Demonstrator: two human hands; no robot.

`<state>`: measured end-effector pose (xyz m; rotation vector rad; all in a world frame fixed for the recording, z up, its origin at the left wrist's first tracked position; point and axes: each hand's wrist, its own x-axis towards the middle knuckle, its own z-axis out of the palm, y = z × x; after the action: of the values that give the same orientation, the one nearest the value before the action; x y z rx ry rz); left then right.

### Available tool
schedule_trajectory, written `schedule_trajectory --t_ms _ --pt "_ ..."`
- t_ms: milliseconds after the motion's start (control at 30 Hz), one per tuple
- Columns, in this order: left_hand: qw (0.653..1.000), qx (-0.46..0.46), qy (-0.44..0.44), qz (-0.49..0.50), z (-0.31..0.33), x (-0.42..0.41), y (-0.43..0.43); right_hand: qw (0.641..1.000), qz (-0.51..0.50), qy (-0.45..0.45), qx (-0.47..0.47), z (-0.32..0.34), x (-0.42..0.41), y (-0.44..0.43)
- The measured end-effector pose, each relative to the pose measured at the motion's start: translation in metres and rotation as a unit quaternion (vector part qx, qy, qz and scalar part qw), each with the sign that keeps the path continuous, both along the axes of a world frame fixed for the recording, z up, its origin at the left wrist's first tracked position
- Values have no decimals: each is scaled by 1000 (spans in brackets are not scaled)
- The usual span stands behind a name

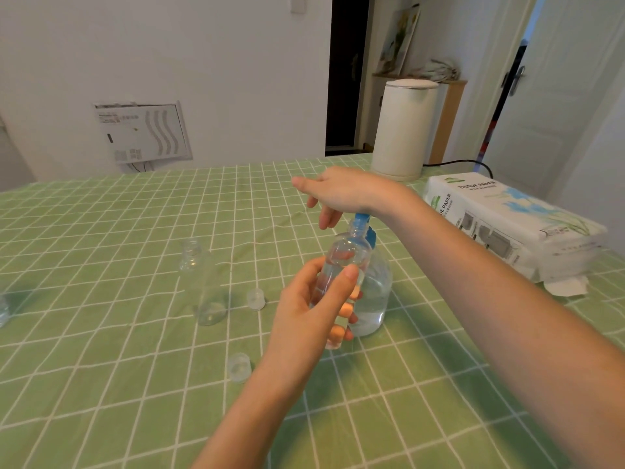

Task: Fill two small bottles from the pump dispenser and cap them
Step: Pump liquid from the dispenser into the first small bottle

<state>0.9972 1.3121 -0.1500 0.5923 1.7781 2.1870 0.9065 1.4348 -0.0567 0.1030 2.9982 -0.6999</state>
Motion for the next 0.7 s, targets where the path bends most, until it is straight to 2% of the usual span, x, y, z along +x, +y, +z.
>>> schedule_trajectory --t_ms 267,567,700 --pt "1000 -8 2 5 -2 -1 0 1000 -10 -13 -5 -8 -1 1" --pt "1000 -3 -3 0 -3 0 0 999 -5 38 1 -5 -3 3" --pt "1000 1 -8 5 -4 1 -2 1000 3 29 4 -8 -2 -1"
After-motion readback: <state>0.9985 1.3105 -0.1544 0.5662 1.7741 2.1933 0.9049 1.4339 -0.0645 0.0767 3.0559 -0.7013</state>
